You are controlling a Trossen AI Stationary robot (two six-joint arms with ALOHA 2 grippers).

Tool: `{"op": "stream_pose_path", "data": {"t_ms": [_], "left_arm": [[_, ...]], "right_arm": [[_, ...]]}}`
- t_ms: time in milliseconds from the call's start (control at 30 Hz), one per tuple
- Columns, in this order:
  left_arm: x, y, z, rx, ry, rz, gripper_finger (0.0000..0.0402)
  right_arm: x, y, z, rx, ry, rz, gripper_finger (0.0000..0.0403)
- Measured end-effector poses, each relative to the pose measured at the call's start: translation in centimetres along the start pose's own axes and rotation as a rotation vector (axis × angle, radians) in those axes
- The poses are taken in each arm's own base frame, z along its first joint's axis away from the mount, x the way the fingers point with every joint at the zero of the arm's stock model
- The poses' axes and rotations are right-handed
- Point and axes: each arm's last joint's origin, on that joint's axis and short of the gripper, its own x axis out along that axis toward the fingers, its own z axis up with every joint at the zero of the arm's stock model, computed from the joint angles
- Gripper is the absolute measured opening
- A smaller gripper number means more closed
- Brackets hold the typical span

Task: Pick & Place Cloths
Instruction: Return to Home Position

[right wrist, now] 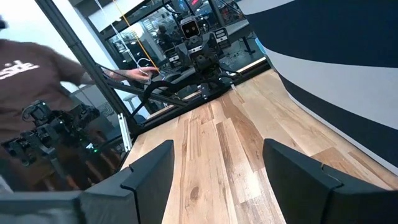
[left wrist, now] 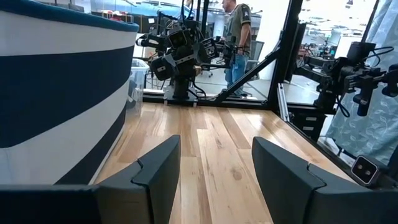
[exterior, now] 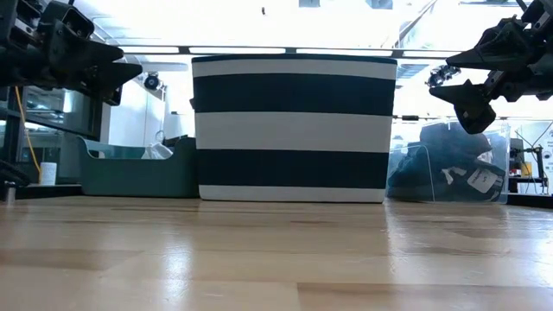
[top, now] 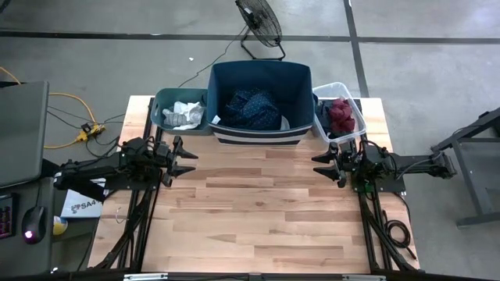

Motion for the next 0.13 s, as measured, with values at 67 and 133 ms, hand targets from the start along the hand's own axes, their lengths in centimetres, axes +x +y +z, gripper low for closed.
{"op": "stream_pose_path", "data": {"t_ms": [67,133], "left_arm": [[0.00,0.00,-0.01,0.000,0.000,0.000,0.0195],[0.00,0.00,-0.01,0.000,0.000,0.000,0.0195]], "right_arm": [[0.00,0.01,0.01,0.000,0.000,0.000,0.0237],[0.00,0.01,0.01,0.000,0.000,0.001,0.0237]]}}
